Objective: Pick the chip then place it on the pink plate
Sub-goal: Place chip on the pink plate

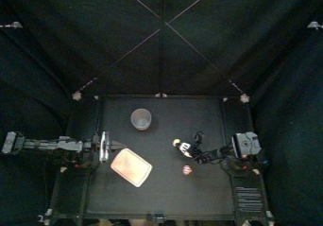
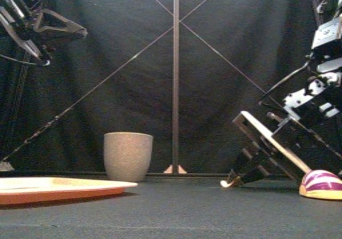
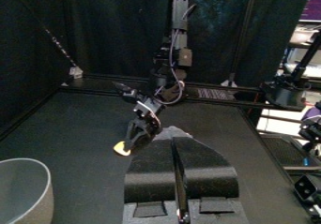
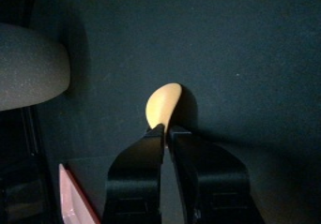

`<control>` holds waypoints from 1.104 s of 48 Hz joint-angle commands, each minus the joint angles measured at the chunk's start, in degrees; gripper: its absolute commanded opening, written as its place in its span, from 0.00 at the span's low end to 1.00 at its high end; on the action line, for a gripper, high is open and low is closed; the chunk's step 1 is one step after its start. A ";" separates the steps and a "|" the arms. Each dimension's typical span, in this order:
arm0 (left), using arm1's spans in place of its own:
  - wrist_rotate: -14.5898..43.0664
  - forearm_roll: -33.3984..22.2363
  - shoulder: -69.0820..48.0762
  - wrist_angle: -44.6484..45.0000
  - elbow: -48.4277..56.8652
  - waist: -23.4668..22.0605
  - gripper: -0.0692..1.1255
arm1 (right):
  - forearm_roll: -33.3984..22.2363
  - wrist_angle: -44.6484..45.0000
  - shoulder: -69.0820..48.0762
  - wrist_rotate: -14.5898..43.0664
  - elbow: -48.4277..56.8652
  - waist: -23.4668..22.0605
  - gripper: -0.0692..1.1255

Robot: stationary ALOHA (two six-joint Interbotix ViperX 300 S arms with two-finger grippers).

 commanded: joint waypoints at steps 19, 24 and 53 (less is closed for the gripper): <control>0.18 -0.09 0.18 -0.44 0.00 -0.18 0.05 | -23.20 0.62 -5.01 -0.35 -11.16 3.60 0.46; 0.35 0.09 0.09 -0.44 -0.09 -0.09 0.05 | -36.04 1.85 -4.13 -0.44 -16.17 3.87 0.46; 0.18 -0.26 0.09 -0.44 -0.26 0.26 0.05 | -83.85 43.24 11.43 -0.44 -44.91 -1.41 0.46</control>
